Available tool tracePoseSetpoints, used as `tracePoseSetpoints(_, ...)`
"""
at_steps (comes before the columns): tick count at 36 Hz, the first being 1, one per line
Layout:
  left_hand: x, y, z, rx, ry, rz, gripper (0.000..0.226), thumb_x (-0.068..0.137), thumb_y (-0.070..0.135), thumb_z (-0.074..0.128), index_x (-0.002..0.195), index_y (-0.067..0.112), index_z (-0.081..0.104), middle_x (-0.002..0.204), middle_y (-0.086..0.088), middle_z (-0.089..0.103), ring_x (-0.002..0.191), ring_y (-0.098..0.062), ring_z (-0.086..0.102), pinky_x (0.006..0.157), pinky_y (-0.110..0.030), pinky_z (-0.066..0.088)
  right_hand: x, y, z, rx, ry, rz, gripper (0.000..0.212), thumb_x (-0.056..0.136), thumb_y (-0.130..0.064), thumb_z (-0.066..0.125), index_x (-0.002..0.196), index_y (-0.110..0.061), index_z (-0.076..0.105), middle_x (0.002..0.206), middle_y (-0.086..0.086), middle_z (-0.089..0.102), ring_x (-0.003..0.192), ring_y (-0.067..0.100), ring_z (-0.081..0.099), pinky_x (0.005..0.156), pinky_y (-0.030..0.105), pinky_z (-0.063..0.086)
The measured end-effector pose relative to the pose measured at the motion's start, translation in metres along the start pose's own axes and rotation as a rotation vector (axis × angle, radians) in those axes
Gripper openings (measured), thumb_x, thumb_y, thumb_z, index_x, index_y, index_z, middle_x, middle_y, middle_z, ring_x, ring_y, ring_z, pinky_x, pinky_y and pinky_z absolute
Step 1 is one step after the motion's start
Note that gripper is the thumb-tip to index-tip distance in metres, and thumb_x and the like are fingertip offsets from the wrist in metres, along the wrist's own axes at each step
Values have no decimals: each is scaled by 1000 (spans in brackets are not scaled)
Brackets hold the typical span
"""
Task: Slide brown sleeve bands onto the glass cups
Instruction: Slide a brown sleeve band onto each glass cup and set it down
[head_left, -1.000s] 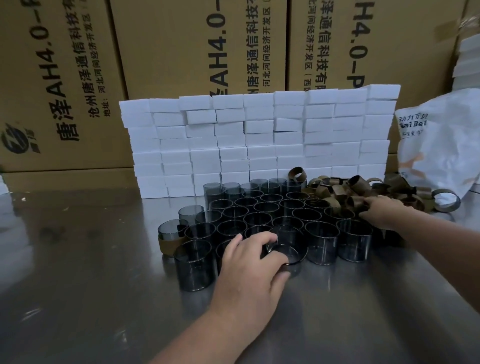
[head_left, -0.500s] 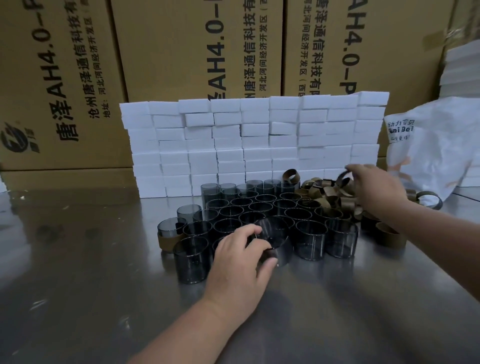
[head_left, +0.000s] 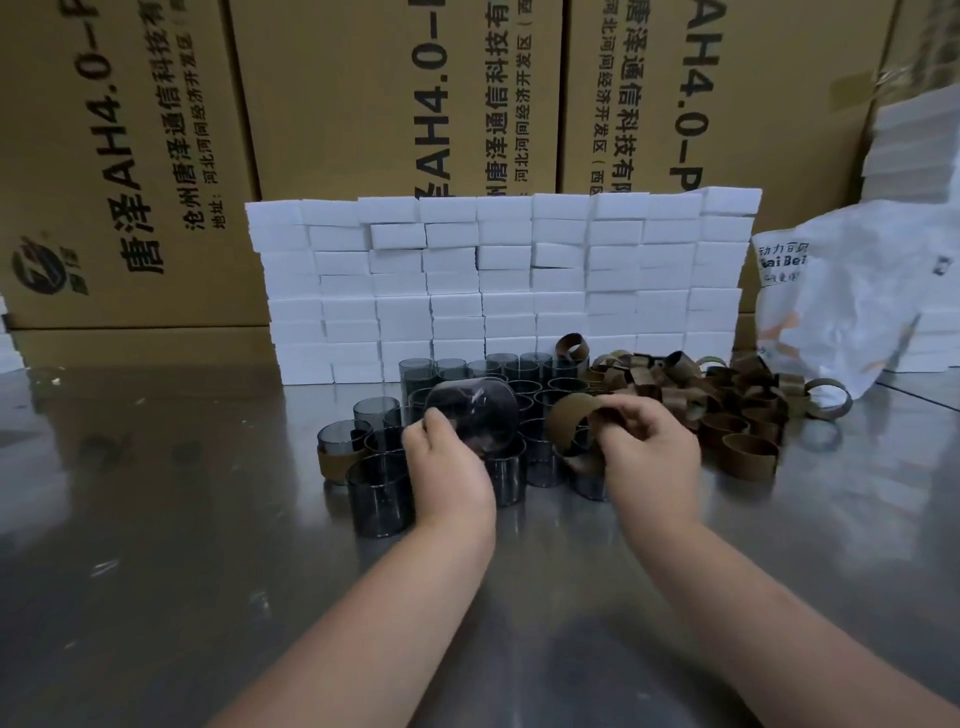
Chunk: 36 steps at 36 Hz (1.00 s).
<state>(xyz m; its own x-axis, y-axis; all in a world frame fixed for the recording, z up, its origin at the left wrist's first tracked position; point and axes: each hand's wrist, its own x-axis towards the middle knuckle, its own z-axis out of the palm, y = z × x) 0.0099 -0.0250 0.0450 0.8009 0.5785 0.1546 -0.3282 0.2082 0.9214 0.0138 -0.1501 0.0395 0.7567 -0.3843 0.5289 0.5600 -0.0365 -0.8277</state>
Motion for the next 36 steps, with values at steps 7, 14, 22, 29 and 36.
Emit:
tracePoseSetpoints(7,-16,-10,-4,83,-164,262,20,97,38,31,88,27,45,87,7,53,79,4,52,68,-18,41,-14,4,-4,-36,-211,-152,59,80,20,47,75,-35,66,93,-13,63,86,-12,58,77,4,42)
tracePoseSetpoints(14,-17,-15,-10,150,-164,291,18,99,31,29,90,23,43,84,8,47,73,0,45,66,-19,36,-21,1,-4,2,-255,-114,67,80,23,42,96,-40,57,93,-14,61,86,-10,58,78,8,45)
tracePoseSetpoints(22,-25,-15,-12,127,-232,392,12,97,28,36,86,28,38,85,10,47,66,15,44,60,-2,34,-29,-2,-4,56,-270,-136,55,71,25,59,81,-30,62,108,-9,51,97,11,54,88,22,46)
tracePoseSetpoints(29,-26,-16,-12,125,-239,360,16,98,19,35,84,28,36,83,6,43,61,12,41,59,-5,34,-30,-6,-5,28,-315,-52,60,80,21,52,96,-36,61,112,-4,60,106,13,58,94,29,47)
tracePoseSetpoints(36,-27,-17,-11,156,-247,333,13,96,24,37,86,30,35,87,9,43,67,9,43,59,-5,35,-35,-6,-1,28,-395,34,74,82,20,33,107,-47,50,110,-34,54,106,-23,47,87,-1,37)
